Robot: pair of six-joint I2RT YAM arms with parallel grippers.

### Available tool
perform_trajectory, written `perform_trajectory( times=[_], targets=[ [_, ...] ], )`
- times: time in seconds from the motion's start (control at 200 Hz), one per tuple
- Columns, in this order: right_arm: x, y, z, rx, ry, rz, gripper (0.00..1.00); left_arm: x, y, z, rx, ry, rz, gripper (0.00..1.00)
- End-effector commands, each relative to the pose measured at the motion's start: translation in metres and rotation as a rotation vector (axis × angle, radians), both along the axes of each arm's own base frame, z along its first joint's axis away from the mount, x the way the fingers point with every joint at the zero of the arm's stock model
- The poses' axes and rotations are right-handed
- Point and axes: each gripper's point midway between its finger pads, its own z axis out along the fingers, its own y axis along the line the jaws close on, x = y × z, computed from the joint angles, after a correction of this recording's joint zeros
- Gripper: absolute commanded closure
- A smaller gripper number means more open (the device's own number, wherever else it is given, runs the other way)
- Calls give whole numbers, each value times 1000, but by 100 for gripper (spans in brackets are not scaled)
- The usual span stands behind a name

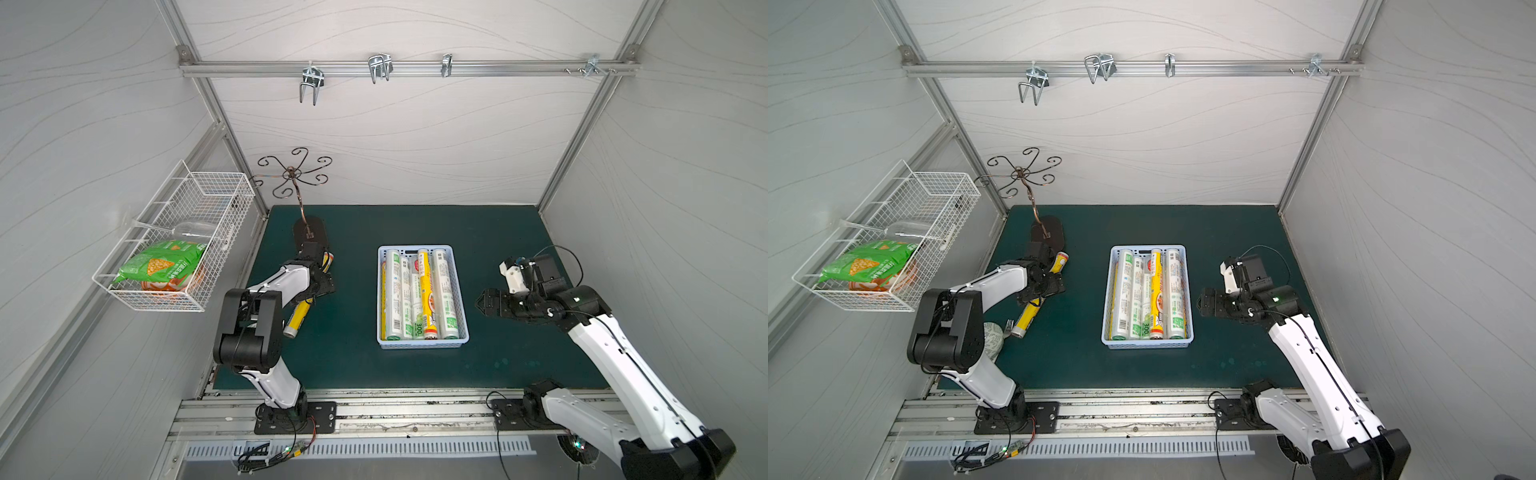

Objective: Put the plastic wrap into the basket
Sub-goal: Pick up the plastic wrap from the center of the board.

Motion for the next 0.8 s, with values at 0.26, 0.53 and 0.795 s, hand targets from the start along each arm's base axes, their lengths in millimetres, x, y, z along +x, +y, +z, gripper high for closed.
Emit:
perform_trajectory(
  times=[0.26, 0.53, 0.795],
  targets=[
    [1, 2, -3, 9, 4, 12, 1, 0, -40, -2, -88, 4, -78, 2],
    [3, 5, -4, 16, 8, 15, 1, -1, -68, 0, -91, 23, -149, 3],
    [4, 6, -5, 20, 19, 16, 1, 0, -63, -4, -53, 56, -167, 10]
  ],
)
